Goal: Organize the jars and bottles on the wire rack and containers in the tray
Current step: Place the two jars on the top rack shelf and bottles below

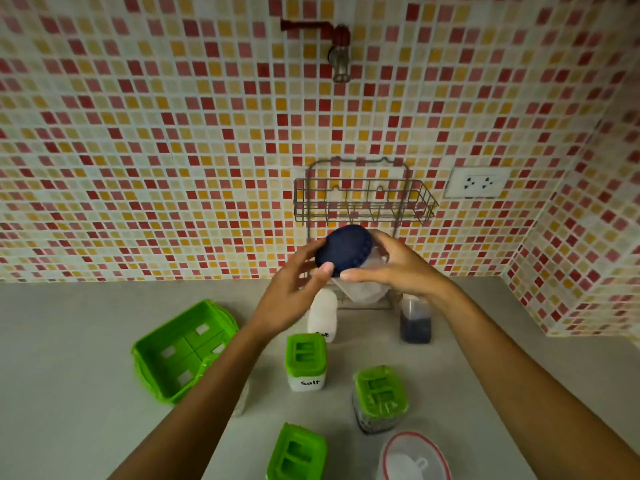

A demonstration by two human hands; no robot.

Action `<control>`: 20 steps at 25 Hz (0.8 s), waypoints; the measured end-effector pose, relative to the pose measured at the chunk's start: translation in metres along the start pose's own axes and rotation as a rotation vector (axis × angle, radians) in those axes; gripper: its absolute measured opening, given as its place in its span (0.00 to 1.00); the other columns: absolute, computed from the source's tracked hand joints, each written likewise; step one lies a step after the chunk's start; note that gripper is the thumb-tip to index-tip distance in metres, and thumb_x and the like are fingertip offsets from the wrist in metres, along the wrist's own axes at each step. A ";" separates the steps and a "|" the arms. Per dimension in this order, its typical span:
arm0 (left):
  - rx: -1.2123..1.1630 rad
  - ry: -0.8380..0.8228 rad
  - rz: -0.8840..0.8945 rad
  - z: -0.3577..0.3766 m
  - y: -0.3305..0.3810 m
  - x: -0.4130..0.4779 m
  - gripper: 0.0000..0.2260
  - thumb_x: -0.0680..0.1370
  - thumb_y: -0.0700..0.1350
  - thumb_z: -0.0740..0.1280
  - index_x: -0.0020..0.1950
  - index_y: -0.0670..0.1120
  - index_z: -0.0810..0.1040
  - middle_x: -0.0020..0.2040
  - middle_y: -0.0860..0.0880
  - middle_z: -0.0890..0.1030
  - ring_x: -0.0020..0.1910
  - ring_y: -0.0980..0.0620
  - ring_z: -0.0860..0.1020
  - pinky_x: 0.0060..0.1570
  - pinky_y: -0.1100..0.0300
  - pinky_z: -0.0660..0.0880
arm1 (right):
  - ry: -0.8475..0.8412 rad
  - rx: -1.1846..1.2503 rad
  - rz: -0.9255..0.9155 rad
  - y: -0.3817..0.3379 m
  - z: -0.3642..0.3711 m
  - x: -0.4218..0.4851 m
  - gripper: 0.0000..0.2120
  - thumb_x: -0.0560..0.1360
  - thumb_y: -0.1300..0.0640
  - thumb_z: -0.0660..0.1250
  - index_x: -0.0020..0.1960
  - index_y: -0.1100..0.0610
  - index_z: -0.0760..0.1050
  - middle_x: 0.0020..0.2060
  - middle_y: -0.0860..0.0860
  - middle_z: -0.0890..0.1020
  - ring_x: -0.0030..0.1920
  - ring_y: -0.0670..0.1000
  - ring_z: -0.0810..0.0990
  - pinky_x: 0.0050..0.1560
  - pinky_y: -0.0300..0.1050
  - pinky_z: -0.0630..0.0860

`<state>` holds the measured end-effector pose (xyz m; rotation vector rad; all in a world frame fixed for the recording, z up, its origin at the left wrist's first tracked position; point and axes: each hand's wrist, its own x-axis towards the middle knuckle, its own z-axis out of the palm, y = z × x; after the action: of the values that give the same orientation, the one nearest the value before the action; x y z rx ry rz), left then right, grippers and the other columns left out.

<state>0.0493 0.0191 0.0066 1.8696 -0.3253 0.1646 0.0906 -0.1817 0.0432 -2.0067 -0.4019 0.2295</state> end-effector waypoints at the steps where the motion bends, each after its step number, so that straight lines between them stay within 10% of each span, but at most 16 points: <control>1: -0.034 -0.007 0.025 -0.005 0.011 0.011 0.25 0.74 0.58 0.63 0.70 0.55 0.66 0.62 0.59 0.73 0.58 0.66 0.75 0.50 0.73 0.75 | 0.001 0.083 -0.032 -0.012 -0.007 0.005 0.36 0.55 0.38 0.77 0.61 0.42 0.71 0.59 0.40 0.77 0.61 0.45 0.74 0.59 0.43 0.73; 7: -0.205 -0.060 0.104 -0.038 0.048 0.071 0.22 0.76 0.46 0.66 0.68 0.59 0.67 0.63 0.59 0.72 0.61 0.54 0.76 0.47 0.68 0.79 | 0.174 0.449 -0.058 -0.045 -0.014 0.042 0.34 0.64 0.40 0.69 0.62 0.57 0.68 0.62 0.58 0.76 0.60 0.58 0.77 0.62 0.64 0.73; 12: -0.356 -0.141 0.020 -0.056 0.066 0.122 0.32 0.71 0.41 0.73 0.68 0.64 0.63 0.64 0.50 0.72 0.60 0.46 0.77 0.55 0.49 0.79 | 0.145 0.623 -0.107 -0.064 -0.012 0.082 0.19 0.77 0.44 0.55 0.55 0.55 0.77 0.52 0.55 0.81 0.53 0.54 0.80 0.56 0.51 0.75; 17: -0.124 0.107 0.019 -0.048 0.058 0.153 0.31 0.67 0.43 0.77 0.66 0.52 0.69 0.56 0.54 0.75 0.55 0.53 0.76 0.42 0.72 0.77 | 0.196 0.016 -0.052 -0.042 -0.013 0.101 0.19 0.81 0.46 0.48 0.60 0.50 0.74 0.56 0.48 0.77 0.59 0.50 0.74 0.60 0.45 0.68; 20: 0.029 0.220 0.003 -0.046 0.047 0.165 0.29 0.68 0.48 0.76 0.66 0.49 0.70 0.59 0.51 0.76 0.57 0.51 0.75 0.50 0.66 0.74 | 0.220 -0.483 -0.063 -0.009 -0.020 0.098 0.17 0.80 0.52 0.53 0.59 0.57 0.76 0.45 0.50 0.81 0.48 0.53 0.80 0.53 0.45 0.71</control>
<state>0.1943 0.0262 0.1092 1.8589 -0.1751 0.3760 0.1863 -0.1569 0.0615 -2.4551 -0.4054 -0.1442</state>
